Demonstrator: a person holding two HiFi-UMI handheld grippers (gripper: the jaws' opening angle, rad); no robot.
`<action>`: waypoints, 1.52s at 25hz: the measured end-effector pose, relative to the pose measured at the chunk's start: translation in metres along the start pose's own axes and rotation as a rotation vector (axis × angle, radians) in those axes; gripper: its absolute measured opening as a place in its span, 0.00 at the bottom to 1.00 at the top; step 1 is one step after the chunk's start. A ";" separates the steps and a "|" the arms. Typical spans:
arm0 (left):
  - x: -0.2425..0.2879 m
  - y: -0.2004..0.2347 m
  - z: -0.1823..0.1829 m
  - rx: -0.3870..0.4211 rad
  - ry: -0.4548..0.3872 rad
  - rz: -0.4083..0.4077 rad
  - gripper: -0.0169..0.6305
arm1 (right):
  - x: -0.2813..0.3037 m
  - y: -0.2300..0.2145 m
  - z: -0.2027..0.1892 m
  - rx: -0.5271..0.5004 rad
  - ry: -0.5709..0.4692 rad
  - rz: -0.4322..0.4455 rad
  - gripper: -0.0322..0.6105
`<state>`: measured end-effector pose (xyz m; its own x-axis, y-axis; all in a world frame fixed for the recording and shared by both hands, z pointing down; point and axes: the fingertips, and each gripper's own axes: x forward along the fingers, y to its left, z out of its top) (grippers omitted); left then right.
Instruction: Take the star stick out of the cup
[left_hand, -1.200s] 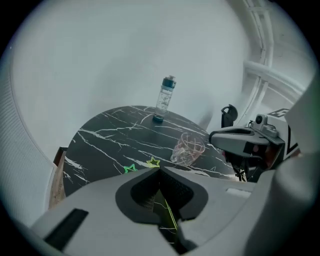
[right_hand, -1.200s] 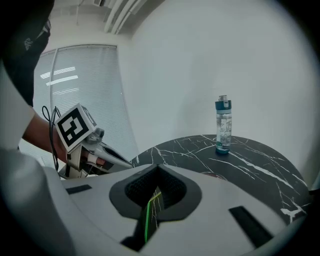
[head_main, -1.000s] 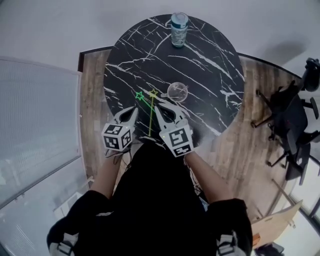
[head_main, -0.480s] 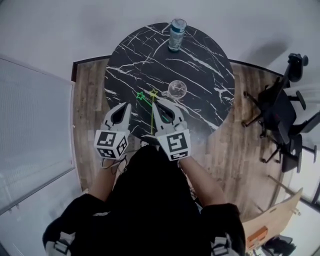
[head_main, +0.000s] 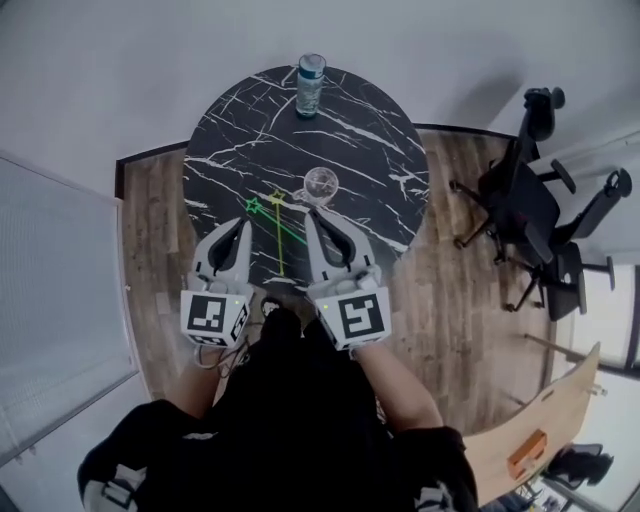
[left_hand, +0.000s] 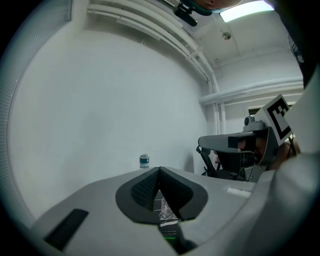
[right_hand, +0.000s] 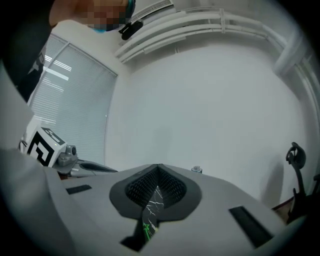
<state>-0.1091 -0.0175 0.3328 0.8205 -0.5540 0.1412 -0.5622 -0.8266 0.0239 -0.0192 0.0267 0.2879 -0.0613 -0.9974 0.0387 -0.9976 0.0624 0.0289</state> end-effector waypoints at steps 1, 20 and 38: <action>-0.002 -0.004 0.007 0.015 -0.015 0.004 0.03 | -0.005 -0.001 0.007 -0.002 -0.012 -0.001 0.04; -0.023 -0.103 0.079 0.082 -0.112 0.137 0.03 | -0.106 -0.069 0.060 -0.077 -0.117 0.006 0.04; -0.016 -0.161 0.082 0.143 -0.095 0.146 0.03 | -0.149 -0.107 0.061 -0.078 -0.177 0.006 0.04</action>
<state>-0.0231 0.1160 0.2456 0.7412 -0.6701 0.0390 -0.6610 -0.7388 -0.1318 0.0951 0.1660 0.2177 -0.0784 -0.9875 -0.1367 -0.9922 0.0640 0.1069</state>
